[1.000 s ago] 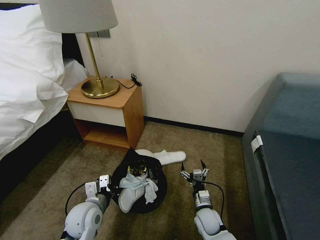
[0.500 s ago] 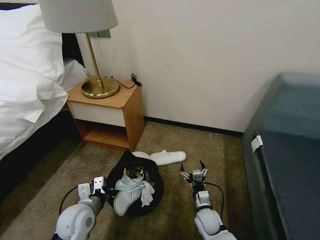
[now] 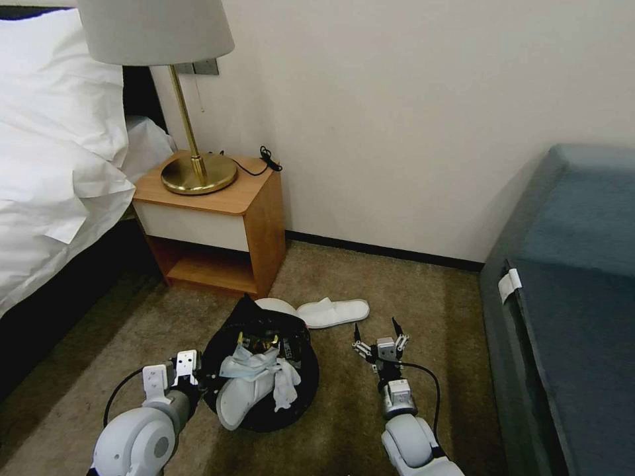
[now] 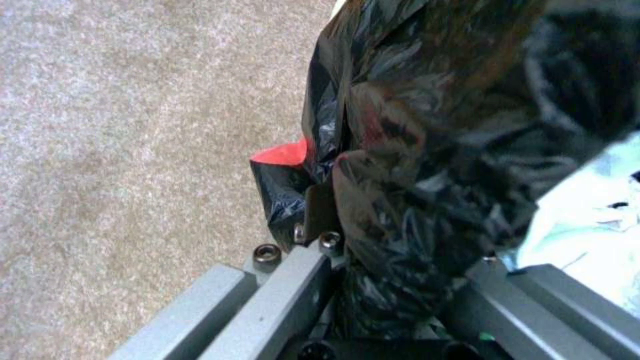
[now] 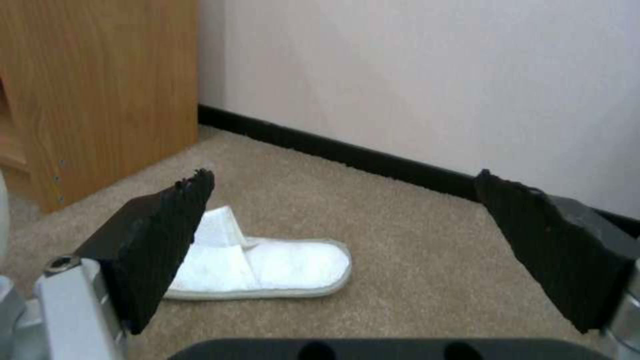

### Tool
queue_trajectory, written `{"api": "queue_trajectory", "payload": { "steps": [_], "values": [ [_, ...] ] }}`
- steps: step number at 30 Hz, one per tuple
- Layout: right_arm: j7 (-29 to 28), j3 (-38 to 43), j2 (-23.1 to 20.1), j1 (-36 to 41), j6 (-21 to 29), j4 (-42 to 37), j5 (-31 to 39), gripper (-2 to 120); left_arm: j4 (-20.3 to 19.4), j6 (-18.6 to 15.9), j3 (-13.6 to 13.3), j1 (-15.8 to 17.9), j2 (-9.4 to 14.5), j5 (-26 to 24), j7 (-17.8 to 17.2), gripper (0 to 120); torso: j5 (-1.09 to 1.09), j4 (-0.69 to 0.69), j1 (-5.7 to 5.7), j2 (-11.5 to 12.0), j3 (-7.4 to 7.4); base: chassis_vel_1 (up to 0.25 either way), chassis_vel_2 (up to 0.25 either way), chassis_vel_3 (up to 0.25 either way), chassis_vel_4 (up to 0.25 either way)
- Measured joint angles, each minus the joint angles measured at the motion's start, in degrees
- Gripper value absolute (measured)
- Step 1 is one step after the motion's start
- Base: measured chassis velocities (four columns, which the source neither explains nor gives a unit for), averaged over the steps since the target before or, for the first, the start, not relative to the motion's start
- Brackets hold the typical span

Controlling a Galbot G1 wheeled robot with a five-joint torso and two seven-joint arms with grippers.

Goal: Pick up the trash bin, then pick up the garbage on the floor and place it into the trash bin.

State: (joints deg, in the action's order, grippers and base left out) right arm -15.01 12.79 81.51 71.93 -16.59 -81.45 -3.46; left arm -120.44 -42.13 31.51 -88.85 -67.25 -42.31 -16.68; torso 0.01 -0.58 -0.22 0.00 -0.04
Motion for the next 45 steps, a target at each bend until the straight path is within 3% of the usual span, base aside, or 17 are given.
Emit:
{"api": "queue_trajectory", "payload": {
  "steps": [9,26,45],
  "values": [
    [0.77,-0.37,0.98,0.36,-0.75,0.57,-1.53,100,-1.15,-0.01,1.70,-2.28,1.97,-1.47,-0.53,0,0.00,0.00,0.00,0.00,0.00,0.000,0.000,0.000,0.000],
    [0.88,-1.16,1.01,-0.06,-0.71,0.63,-1.76,100,0.52,-0.01,1.45,-1.29,-1.28,2.79,0.57,0,-0.01,-0.01,-0.02,0.00,-0.02,-0.025,0.028,0.020,-0.019],
    [1.19,-2.13,0.34,-0.16,-1.45,1.58,-1.68,100,1.74,-0.01,1.49,-0.46,-2.46,3.55,0.84,0,-0.01,0.00,-0.01,0.00,0.00,-0.006,0.006,0.005,-0.004]
  ]
}}
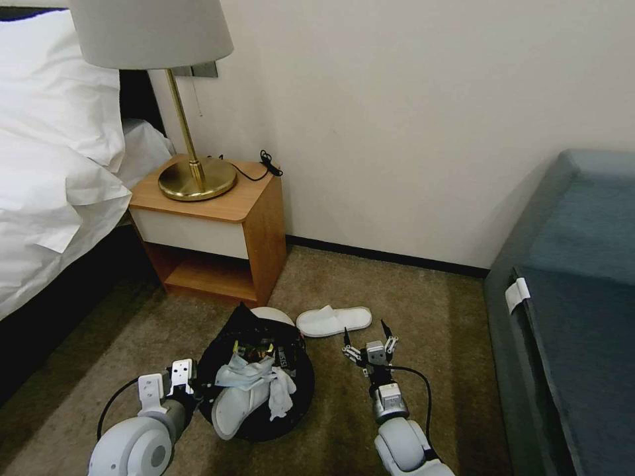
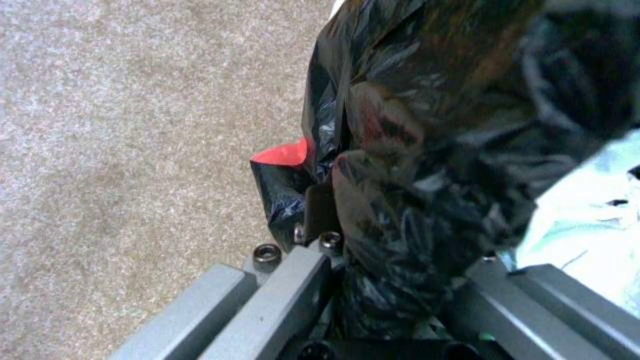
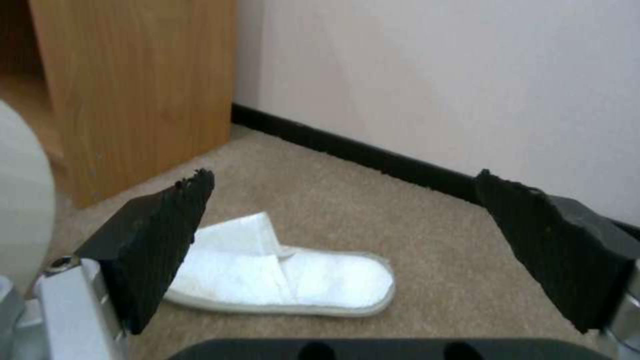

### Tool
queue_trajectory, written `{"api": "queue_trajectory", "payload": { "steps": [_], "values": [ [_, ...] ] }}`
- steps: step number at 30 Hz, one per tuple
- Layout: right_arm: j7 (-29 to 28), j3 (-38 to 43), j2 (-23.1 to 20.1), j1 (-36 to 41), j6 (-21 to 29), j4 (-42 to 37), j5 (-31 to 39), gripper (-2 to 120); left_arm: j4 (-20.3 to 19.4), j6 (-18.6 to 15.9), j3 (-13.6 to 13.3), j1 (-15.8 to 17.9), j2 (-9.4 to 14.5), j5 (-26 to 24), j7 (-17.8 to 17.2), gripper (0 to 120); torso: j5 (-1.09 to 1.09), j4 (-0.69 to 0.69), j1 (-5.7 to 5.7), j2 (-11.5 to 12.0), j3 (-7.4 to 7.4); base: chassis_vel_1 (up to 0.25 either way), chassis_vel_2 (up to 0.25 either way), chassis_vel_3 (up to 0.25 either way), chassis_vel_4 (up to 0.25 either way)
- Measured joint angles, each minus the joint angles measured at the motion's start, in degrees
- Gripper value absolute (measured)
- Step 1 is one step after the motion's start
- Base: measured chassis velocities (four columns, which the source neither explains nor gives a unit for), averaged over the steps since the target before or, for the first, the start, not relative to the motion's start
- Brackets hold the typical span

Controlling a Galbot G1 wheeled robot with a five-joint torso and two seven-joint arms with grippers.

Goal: Pick up the trash bin, then pick up the garbage on the floor and place it into the trash bin.

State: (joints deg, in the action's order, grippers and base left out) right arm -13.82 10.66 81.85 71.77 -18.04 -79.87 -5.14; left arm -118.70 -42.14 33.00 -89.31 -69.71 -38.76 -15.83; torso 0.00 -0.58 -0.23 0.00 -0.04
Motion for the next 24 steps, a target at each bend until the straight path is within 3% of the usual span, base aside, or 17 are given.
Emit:
{"api": "queue_trajectory", "payload": {
  "steps": [15,24],
  "values": [
    [0.15,-1.73,-0.43,-1.19,0.61,0.76,1.20,100,0.57,0.00,0.09,0.66,-0.12,0.09,0.16,0,0.00,0.00,0.02,0.00,0.01,0.000,0.000,0.000,0.000],
    [-0.08,-1.59,-0.80,-0.81,-0.47,1.10,0.41,100,0.96,0.00,-0.06,1.06,0.00,0.11,0.22,0,0.01,-0.01,0.01,0.00,-0.01,-0.111,0.097,0.109,-0.095]
  ]
}}
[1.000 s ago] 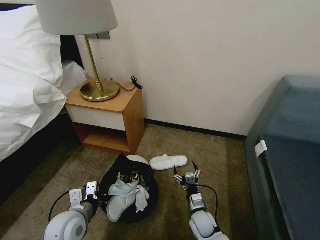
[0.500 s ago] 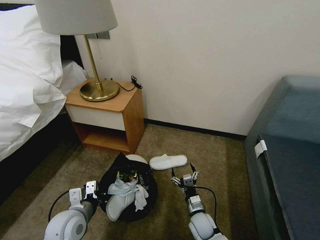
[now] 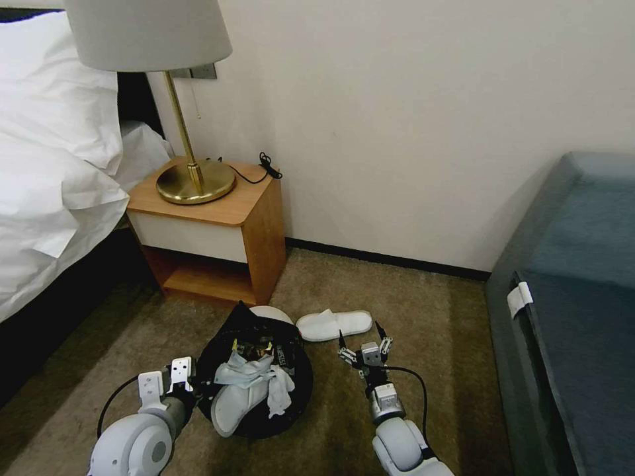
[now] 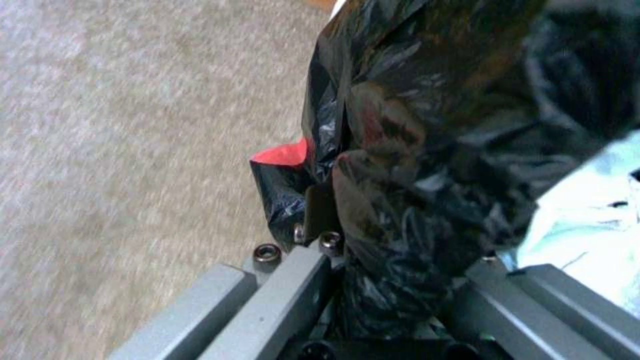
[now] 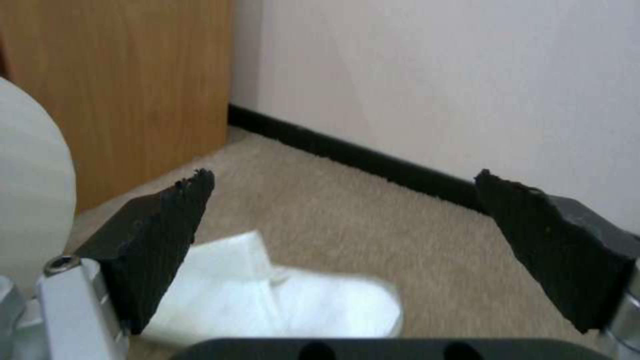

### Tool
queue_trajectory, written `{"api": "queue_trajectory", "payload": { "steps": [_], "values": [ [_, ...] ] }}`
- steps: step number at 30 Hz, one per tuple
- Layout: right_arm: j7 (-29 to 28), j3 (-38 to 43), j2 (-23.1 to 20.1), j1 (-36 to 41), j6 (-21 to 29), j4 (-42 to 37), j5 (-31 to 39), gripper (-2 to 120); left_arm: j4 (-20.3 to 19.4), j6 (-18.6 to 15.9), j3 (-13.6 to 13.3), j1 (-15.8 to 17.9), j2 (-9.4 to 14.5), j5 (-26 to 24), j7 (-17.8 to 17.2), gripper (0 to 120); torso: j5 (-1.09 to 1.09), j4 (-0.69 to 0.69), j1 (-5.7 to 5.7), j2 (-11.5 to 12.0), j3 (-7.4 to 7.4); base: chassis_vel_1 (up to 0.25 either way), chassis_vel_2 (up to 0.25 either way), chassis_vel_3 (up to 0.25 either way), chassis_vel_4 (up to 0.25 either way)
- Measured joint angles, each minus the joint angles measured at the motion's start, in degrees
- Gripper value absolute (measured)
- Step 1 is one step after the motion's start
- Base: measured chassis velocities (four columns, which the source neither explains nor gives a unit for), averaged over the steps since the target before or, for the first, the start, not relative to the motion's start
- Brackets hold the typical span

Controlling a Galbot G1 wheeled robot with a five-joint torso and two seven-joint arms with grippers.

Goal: Pick up the trash bin, then pick up the garbage on the floor and place it into the trash bin.

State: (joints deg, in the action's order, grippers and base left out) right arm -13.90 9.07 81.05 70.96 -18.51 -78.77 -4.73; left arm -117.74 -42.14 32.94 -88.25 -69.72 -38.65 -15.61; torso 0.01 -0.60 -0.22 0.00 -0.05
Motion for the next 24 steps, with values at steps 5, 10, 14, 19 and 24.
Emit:
{"api": "queue_trajectory", "payload": {
  "steps": [5,10,14,19,24],
  "values": [
    [0.52,0.14,-0.09,-0.12,-0.73,0.38,-0.39,100,0.07,0.01,0.03,0.06,-0.01,0.17,0.01,0,0.00,0.01,-0.01,0.00,0.00,-0.083,0.093,0.071,-0.080],
    [0.79,0.09,-0.09,-0.16,-0.99,0.49,-0.61,100,0.09,0.01,0.04,0.11,-0.07,0.22,0.01,0,0.00,0.02,0.00,0.00,0.01,0.000,0.000,0.000,0.000],
    [0.85,-0.25,-0.39,-0.32,-1.00,0.48,-0.61,100,0.08,0.01,0.11,0.15,-0.06,0.22,0.00,0,-0.01,0.02,0.00,0.00,0.02,0.000,0.000,0.000,0.000],
    [1.38,-3.28,-3.75,-3.10,-0.62,0.59,0.60,100,-0.04,0.01,0.19,-0.11,-0.35,0.48,-0.02,0,-0.02,0.01,0.00,0.00,0.01,0.000,0.000,0.000,0.000],
    [4.25,-6.95,-10.48,-6.99,1.91,1.06,2.88,100,0.20,0.01,-0.80,1.12,0.12,0.36,-0.05,0,-0.04,0.00,0.00,0.00,0.01,0.000,0.000,0.000,0.000]
  ]
}}
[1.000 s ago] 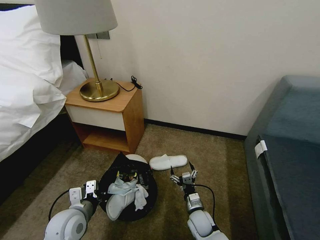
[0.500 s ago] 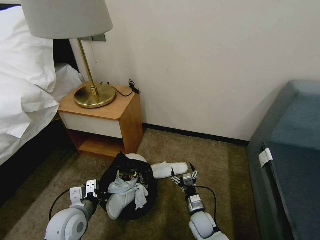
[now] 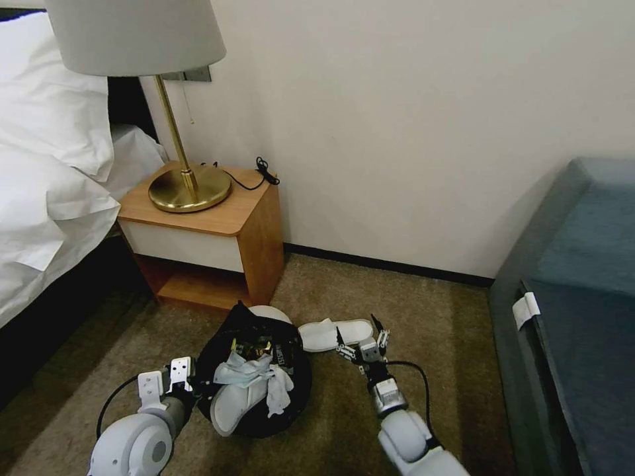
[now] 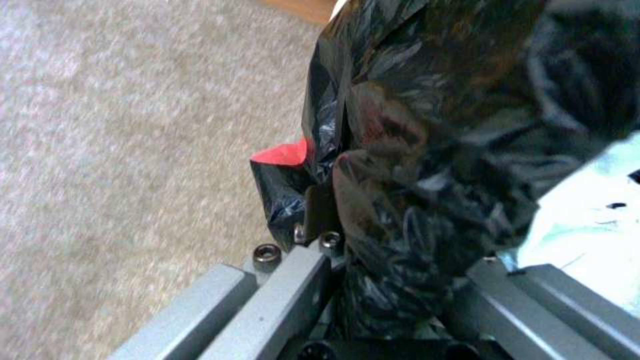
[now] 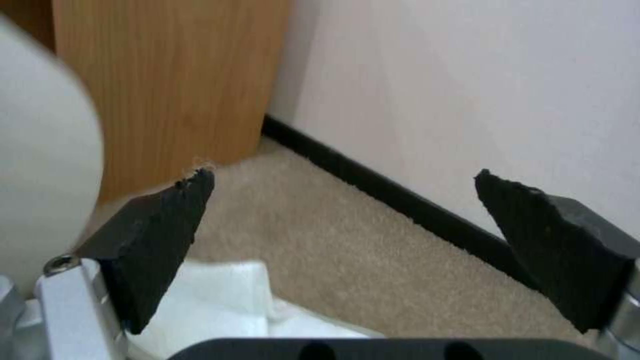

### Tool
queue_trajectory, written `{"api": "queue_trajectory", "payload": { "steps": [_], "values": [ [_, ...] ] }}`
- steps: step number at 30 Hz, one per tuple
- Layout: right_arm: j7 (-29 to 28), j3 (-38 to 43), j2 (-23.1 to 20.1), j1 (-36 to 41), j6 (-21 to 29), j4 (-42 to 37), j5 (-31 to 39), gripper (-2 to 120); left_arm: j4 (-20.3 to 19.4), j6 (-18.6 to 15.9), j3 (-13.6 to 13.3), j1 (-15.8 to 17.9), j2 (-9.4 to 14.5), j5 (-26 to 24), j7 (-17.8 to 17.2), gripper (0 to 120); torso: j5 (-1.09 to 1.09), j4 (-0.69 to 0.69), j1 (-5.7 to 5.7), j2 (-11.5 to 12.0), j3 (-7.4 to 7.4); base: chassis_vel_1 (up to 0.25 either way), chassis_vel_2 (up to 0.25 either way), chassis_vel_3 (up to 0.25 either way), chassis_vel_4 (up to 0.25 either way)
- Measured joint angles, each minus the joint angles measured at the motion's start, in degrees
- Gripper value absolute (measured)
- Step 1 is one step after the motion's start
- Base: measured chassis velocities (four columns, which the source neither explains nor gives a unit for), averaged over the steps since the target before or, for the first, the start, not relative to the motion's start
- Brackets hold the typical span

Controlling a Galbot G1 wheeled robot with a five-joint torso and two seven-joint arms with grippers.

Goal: Pick up the trash bin, then pick up the garbage on the floor and place it into the trash bin.

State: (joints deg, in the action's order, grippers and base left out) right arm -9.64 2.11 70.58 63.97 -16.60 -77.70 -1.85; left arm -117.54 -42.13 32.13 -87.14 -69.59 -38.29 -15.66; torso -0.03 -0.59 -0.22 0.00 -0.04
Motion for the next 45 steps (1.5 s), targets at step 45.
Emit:
{"api": "queue_trajectory", "payload": {
  "steps": [45],
  "values": [
    [43.54,-40.89,3.16,-44.07,-5.70,43.61,10.37,100,-1.41,0.00,0.98,-0.12,-2.14,0.91,1.23,0,0.03,0.00,0.00,0.00,-0.01,0.000,0.000,0.000,0.000]
  ]
}}
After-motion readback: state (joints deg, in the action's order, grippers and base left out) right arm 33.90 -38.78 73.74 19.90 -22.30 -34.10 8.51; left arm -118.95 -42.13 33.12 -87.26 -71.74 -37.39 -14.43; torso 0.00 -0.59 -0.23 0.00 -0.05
